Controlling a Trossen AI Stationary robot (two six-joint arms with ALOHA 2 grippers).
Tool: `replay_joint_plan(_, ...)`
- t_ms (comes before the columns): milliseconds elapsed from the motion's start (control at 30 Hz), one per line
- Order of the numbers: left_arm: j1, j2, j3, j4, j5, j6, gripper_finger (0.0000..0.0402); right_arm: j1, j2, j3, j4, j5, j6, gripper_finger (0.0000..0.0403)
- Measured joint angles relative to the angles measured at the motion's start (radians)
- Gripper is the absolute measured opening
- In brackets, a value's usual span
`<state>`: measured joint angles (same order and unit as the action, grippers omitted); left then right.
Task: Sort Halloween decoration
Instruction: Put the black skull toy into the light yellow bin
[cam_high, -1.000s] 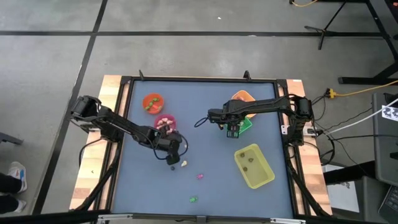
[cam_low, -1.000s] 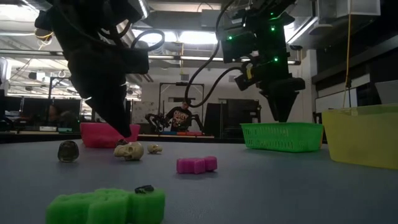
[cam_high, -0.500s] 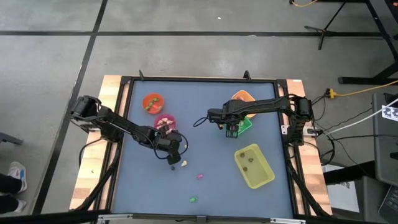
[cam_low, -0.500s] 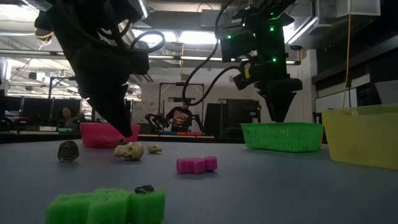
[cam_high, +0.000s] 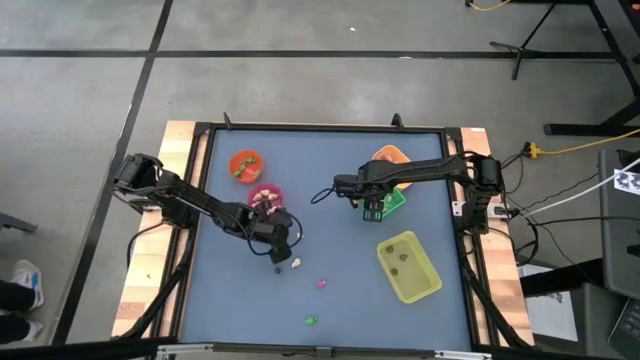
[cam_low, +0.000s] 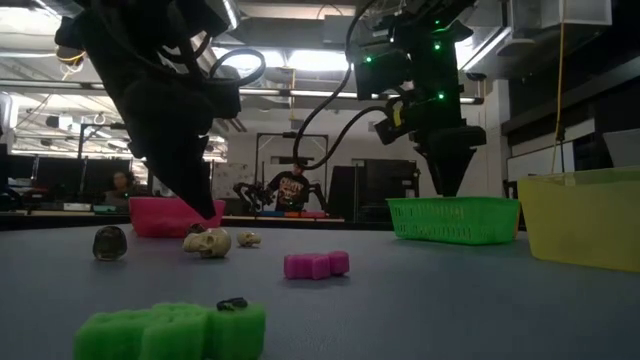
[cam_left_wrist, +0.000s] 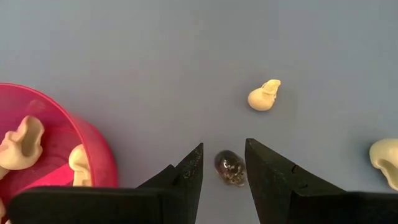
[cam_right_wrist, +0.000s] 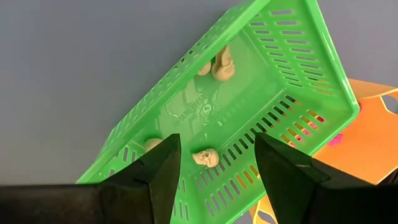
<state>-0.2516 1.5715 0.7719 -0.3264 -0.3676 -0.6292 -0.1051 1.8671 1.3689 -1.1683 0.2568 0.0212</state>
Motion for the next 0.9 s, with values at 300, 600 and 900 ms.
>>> replay_joint_plan(300,0.0,0.0,0.0,0.0,-0.005,-0.023,0.0103,0.0,0.0,0.0,0.0,0.0,0.0,0.0205)
replay_joint_plan(600,0.0,0.042,-0.001,0.002,-0.01,-0.044,0.0103,0.0,0.0,0.0,-0.001,0.0,0.0,0.0205)
replay_joint_plan(900,-0.001,0.089,0.0,0.006,0.014,-0.071,0.0103,0.0,0.0,0.0,-0.003,-0.003,0.0,0.0205)
